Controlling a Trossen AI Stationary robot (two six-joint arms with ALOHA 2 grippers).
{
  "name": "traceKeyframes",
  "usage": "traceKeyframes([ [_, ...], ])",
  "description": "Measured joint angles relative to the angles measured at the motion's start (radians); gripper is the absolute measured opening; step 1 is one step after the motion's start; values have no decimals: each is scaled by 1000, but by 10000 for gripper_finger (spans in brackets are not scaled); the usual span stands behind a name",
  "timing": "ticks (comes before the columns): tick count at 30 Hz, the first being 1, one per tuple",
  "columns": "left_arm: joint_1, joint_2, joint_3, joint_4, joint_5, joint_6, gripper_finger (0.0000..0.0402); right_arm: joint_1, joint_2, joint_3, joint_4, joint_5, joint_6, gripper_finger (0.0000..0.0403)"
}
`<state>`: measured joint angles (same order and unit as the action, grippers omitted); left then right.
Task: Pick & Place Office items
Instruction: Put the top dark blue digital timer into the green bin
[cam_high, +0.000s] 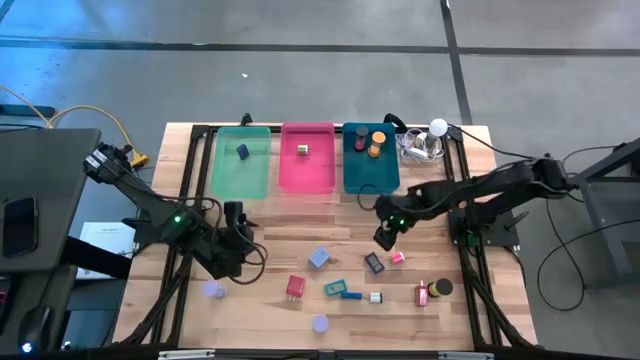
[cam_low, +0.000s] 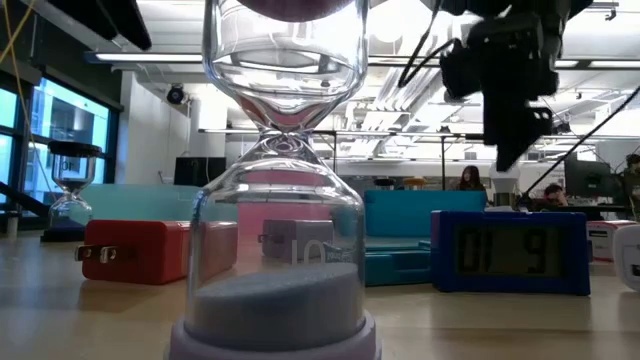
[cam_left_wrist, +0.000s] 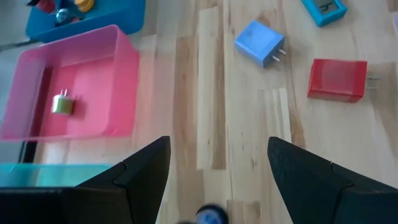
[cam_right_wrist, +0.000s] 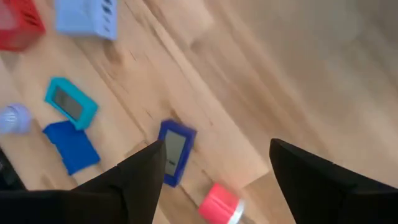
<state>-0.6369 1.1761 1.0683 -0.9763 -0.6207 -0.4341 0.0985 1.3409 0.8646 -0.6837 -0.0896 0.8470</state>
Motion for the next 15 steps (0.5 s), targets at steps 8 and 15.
traceKeyframes([
  [8,0,0,-176,284,2,84,262,94,125,0,130,-101,145,275],
  [15,18,0,-256,344,3,78,262,121,141,0,151,-31,179,275],
])
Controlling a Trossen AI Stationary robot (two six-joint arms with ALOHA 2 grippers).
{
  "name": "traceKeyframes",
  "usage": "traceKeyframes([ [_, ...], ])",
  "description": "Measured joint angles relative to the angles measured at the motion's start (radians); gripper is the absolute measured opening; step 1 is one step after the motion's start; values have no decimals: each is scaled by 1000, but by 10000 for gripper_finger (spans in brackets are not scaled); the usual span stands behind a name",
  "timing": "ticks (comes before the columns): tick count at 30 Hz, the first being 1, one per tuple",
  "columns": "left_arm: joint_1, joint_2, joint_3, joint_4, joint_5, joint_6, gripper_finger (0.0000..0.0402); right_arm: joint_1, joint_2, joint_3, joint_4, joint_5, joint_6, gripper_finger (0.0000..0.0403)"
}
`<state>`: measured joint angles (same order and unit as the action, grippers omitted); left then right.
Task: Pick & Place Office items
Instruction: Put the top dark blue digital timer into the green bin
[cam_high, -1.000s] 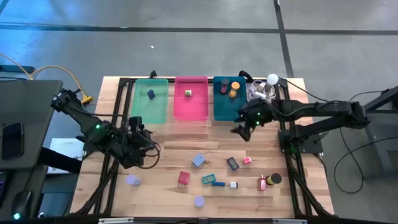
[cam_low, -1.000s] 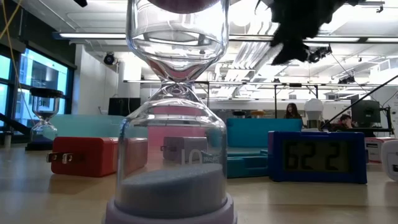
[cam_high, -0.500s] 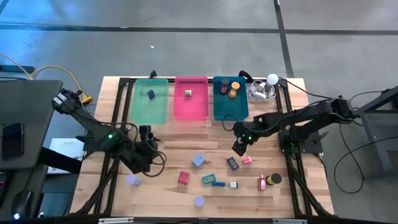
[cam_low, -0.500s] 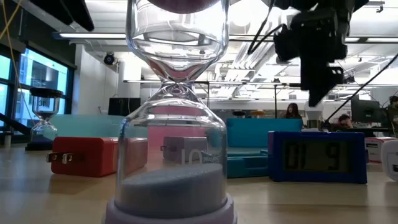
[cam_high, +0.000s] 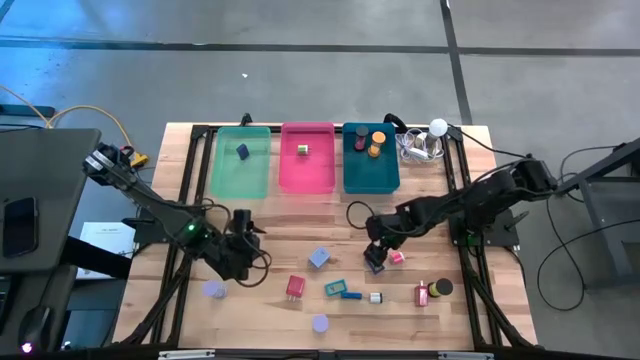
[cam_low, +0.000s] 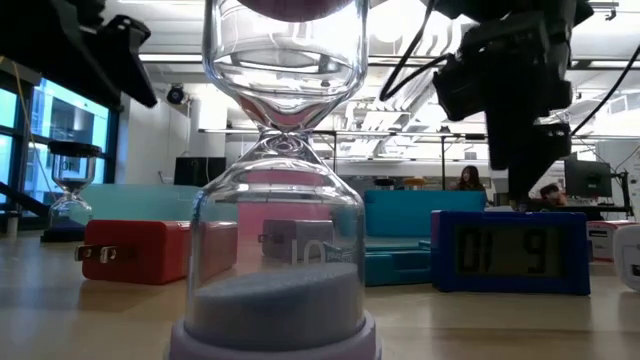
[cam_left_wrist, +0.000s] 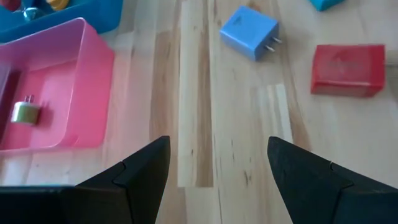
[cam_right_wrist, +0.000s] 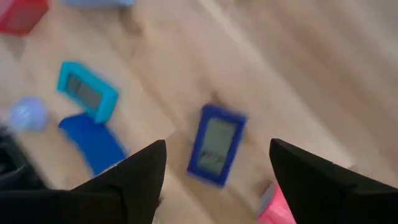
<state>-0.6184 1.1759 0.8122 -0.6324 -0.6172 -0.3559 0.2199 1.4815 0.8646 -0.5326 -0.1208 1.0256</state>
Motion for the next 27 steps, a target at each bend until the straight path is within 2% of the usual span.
traceKeyframes([
  [3,30,0,-15,58,23,30,262,22,0,0,-1,60,0,275],
  [9,117,0,-44,180,185,177,262,79,19,-1,5,121,41,275],
  [17,205,0,-48,195,197,199,262,146,88,2,58,156,103,275],
  [27,210,0,-50,225,241,199,262,146,212,4,92,149,100,275],
])
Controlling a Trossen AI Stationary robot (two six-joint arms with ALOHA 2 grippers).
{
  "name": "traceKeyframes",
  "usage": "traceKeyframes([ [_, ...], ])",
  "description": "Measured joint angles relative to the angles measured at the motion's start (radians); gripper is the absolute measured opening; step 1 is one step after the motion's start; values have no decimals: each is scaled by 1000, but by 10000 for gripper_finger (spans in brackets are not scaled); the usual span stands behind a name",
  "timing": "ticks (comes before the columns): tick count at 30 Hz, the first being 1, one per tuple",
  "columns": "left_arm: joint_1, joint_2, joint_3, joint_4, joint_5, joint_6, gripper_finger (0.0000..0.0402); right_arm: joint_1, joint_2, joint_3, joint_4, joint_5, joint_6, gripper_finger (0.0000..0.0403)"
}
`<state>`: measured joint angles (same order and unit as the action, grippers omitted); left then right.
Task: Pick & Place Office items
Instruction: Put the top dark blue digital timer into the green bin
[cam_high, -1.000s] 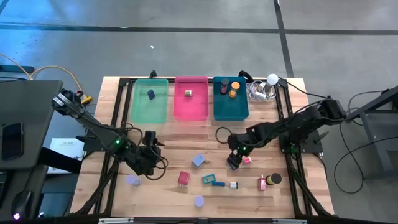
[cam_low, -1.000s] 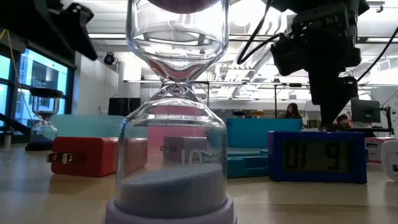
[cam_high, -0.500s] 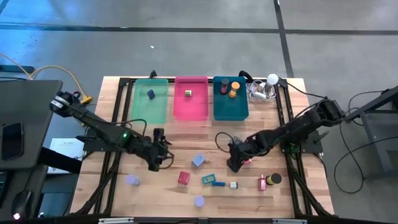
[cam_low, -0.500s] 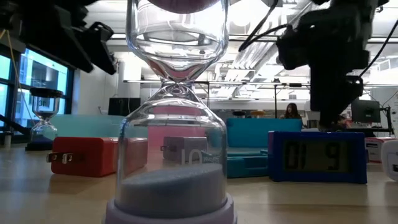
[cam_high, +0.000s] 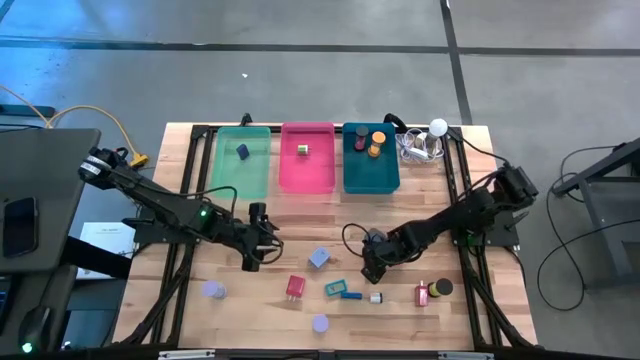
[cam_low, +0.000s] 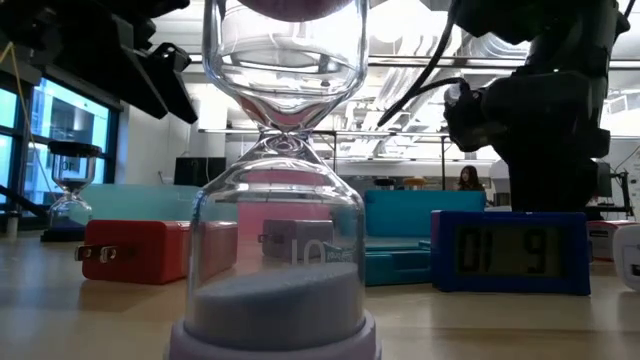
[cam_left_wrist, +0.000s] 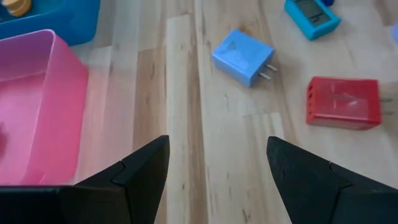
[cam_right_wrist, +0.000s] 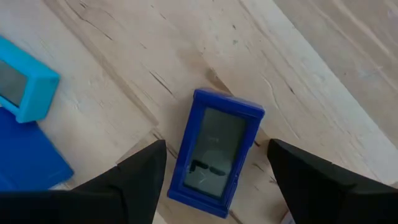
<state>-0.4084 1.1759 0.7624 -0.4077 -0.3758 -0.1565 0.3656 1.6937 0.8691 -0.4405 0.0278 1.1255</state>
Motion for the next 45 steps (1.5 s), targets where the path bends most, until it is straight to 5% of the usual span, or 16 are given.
traceKeyframes([
  [8,0,0,-2,19,10,-35,262,2,22,-1,-8,28,34,250],
  [18,-9,0,-8,20,96,-85,262,-9,24,-1,-45,51,14,124],
  [45,-35,0,-48,129,47,7,262,-40,-47,-8,60,181,-170,120],
])
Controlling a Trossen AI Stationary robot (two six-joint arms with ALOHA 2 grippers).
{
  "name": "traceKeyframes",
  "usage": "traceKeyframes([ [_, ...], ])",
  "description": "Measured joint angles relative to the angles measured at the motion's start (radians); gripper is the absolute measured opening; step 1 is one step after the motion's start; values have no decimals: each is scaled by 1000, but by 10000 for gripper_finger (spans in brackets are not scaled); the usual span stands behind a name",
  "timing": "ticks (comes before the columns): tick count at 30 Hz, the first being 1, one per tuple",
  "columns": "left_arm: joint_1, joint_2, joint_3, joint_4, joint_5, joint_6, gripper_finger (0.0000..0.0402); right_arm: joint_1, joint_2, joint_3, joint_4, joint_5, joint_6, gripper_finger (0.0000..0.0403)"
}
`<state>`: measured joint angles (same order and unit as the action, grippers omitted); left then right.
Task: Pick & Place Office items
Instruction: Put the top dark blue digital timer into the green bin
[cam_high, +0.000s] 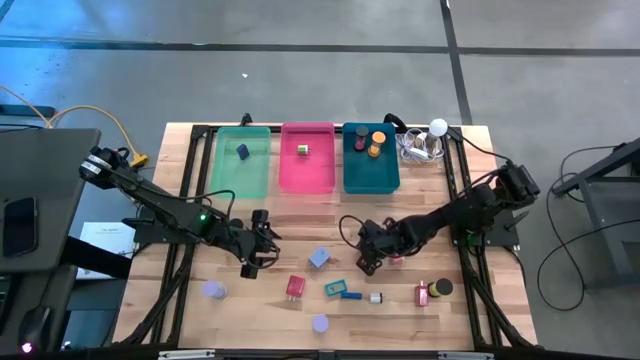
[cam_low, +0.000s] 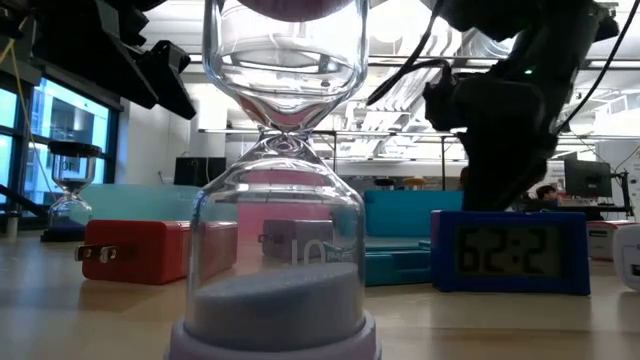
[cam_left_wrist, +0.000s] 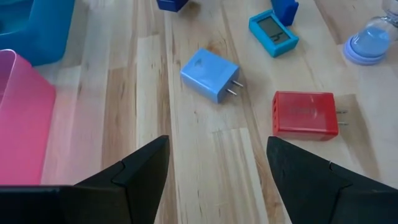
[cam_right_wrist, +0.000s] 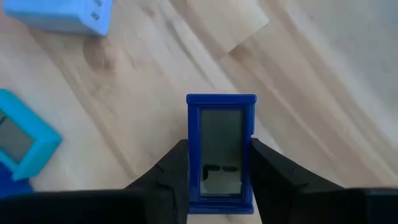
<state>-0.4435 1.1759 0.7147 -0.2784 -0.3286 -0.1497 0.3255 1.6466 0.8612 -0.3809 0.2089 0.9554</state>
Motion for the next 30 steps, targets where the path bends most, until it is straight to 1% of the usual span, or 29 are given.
traceKeyframes([
  [3,0,0,0,-1,-2,1,262,-10,-1,0,3,-1,-16,121],
  [6,0,0,0,-1,-37,15,262,-15,-2,1,3,-8,-20,121],
  [8,0,0,0,-4,-78,48,262,-15,-2,2,4,-7,-31,120],
  [12,5,0,0,-4,-211,135,262,-15,-3,2,26,-7,-45,120],
  [14,15,0,0,-3,-240,183,262,-15,-3,2,47,-11,-63,122],
  [20,35,0,0,46,-246,376,262,-20,-3,28,108,-32,-134,119],
  [24,35,0,0,113,-243,516,262,-43,-4,78,126,-33,-214,120],
  [26,35,0,0,150,-220,603,262,-56,-4,112,132,-40,-259,124],
  [30,35,13,0,240,-203,747,262,-78,-5,171,170,-87,-361,119],
])
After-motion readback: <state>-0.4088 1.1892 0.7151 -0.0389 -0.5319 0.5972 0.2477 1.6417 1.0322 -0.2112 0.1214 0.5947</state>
